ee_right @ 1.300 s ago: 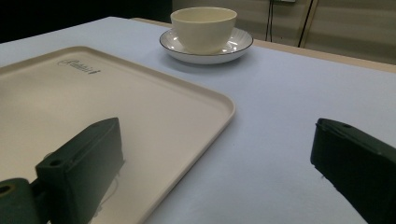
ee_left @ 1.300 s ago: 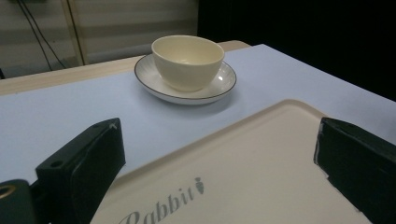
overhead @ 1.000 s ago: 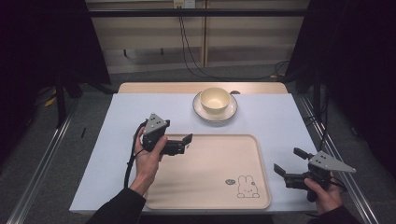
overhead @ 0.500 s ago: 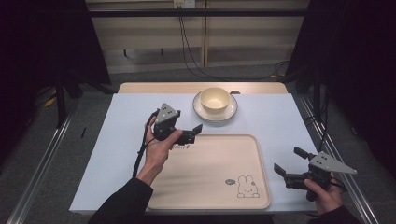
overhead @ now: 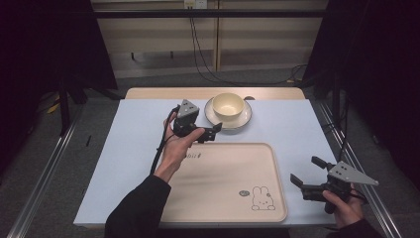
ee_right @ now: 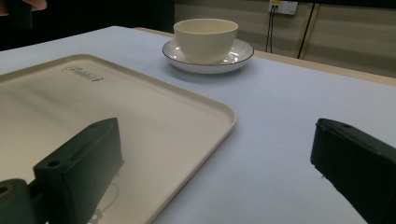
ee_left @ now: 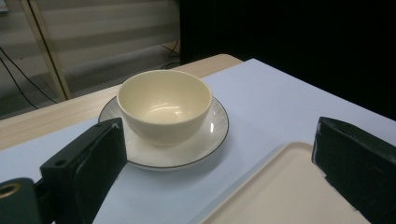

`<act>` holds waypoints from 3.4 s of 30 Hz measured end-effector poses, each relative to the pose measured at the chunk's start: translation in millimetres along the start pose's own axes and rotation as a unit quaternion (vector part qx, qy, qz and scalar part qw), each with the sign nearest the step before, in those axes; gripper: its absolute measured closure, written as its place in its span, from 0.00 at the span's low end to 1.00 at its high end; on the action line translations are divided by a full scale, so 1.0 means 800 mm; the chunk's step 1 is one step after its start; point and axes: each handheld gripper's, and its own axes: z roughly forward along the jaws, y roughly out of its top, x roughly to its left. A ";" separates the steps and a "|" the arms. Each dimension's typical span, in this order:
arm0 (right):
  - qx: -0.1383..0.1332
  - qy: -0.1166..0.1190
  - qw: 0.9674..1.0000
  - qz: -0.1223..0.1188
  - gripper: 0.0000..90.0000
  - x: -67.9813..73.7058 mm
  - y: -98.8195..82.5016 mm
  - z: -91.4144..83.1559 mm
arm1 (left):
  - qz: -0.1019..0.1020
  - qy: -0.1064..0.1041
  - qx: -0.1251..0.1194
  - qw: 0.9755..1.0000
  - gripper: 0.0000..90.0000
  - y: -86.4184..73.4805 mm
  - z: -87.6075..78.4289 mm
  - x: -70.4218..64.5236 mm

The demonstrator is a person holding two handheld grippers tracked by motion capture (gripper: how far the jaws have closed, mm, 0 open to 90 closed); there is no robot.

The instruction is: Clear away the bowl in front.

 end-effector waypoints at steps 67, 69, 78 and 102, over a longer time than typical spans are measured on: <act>-0.004 0.005 1.000 -0.002 0.02 0.001 -0.002 0.001 | -0.095 0.097 0.188 0.973 0.37 -0.004 0.190 0.077; -0.005 0.005 1.000 -0.002 0.02 0.001 -0.002 0.001 | -0.094 0.095 0.191 0.973 0.42 -0.003 0.192 0.077; -0.005 0.005 1.000 -0.002 0.02 0.000 -0.002 0.001 | -0.108 0.106 0.201 0.968 0.58 -0.003 0.198 0.072; -0.002 0.003 1.000 -0.005 0.02 0.000 -0.002 0.001 | -0.162 0.120 0.201 0.959 0.92 -0.003 0.199 0.078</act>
